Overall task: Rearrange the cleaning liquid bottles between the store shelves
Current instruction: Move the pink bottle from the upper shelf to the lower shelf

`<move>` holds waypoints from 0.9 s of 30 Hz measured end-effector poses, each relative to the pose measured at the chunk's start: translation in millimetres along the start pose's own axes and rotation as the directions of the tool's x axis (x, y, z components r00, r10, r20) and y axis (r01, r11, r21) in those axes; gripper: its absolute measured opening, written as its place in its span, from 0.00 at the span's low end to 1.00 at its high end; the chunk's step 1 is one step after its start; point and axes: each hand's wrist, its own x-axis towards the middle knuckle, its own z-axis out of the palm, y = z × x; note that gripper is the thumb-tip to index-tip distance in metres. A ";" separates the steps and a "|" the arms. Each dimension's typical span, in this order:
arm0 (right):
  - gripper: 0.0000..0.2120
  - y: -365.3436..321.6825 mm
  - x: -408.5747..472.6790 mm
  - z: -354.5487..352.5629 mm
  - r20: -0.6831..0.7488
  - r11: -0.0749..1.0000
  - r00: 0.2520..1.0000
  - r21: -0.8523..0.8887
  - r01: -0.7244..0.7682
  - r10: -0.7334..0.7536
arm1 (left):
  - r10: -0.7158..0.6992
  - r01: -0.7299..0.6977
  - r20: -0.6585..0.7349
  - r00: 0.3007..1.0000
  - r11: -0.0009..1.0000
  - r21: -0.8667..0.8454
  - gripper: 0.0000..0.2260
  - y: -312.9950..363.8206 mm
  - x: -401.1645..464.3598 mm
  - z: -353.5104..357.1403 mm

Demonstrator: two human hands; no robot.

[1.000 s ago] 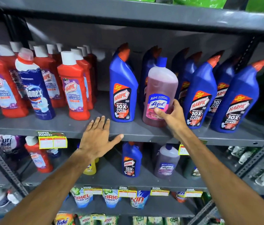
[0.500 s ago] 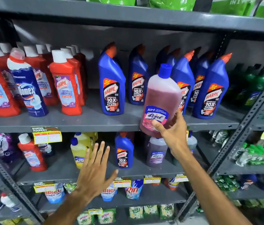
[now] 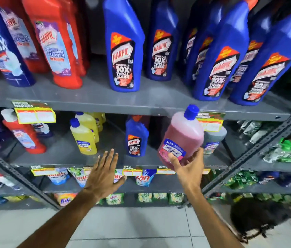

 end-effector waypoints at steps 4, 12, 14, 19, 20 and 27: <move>0.29 55.0 -0.7 23.9 -0.058 0.998 0.998 -0.044 -0.043 0.040 | -0.021 0.021 0.041 0.999 1.000 -0.009 0.57 -9.1 29.1 29.4; 0.28 127.3 12.5 77.6 -0.125 0.992 0.984 0.012 -0.126 0.127 | -0.045 0.044 0.051 0.998 0.999 0.032 0.51 -21.4 74.0 87.5; 0.29 137.4 17.6 87.1 -0.124 0.991 0.984 0.028 -0.128 0.131 | -0.052 0.050 0.048 0.997 0.998 0.040 0.50 -23.5 80.4 97.9; 0.31 151.2 32.3 106.2 -0.128 0.989 0.982 0.073 -0.129 0.138 | -0.069 0.066 0.050 0.996 0.996 0.067 0.51 -29.9 96.1 114.8; 0.32 151.9 36.0 110.4 -0.126 0.989 0.983 0.073 -0.127 0.135 | -0.076 0.072 0.055 0.996 0.994 0.077 0.51 -32.3 98.5 116.6; 0.32 154.4 51.8 127.1 -0.117 0.989 0.984 0.079 -0.123 0.132 | -0.072 0.071 0.005 0.997 0.995 0.068 0.50 -35.2 104.4 125.0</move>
